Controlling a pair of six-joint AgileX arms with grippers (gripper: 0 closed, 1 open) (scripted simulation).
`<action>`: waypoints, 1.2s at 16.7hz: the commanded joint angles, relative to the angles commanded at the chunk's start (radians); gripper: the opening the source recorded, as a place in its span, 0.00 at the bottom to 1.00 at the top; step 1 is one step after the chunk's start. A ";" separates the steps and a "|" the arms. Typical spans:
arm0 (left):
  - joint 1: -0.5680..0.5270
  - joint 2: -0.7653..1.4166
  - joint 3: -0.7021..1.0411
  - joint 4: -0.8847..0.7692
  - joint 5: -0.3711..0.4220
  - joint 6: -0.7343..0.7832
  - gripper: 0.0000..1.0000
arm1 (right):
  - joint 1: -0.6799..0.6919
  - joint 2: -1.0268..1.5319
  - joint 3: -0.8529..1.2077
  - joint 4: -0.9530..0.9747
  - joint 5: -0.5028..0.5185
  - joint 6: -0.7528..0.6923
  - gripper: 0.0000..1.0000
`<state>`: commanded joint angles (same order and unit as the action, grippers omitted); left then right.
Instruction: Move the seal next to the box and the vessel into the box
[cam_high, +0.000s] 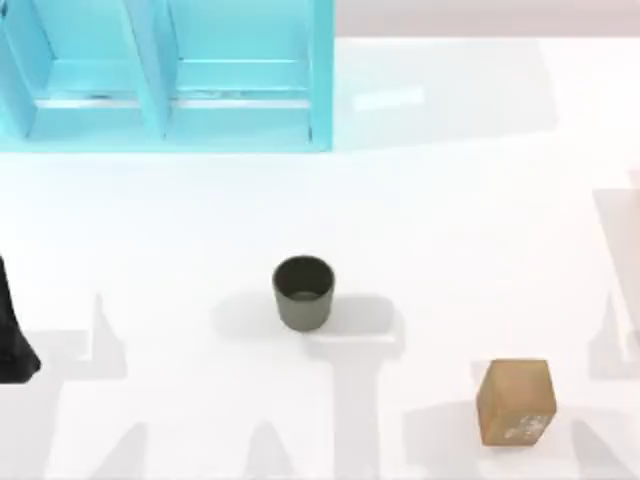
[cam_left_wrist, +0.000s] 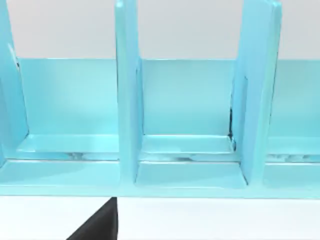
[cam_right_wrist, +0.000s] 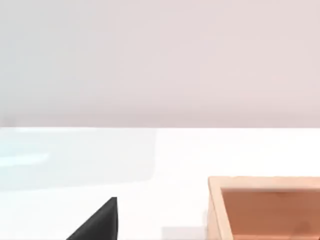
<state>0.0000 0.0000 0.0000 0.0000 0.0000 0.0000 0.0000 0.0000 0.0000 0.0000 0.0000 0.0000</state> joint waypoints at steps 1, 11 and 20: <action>0.000 0.000 0.000 0.000 0.000 0.000 1.00 | 0.000 0.000 0.000 0.000 0.000 0.000 1.00; 0.000 0.000 0.000 0.000 0.000 0.000 1.00 | 0.203 0.473 0.379 -0.356 0.002 0.213 1.00; 0.000 0.000 0.000 0.000 0.000 0.000 1.00 | 0.521 1.318 0.946 -0.915 -0.004 0.532 1.00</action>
<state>0.0000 0.0000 0.0000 0.0000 0.0000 0.0000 0.5210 1.3180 0.9464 -0.9151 -0.0036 0.5321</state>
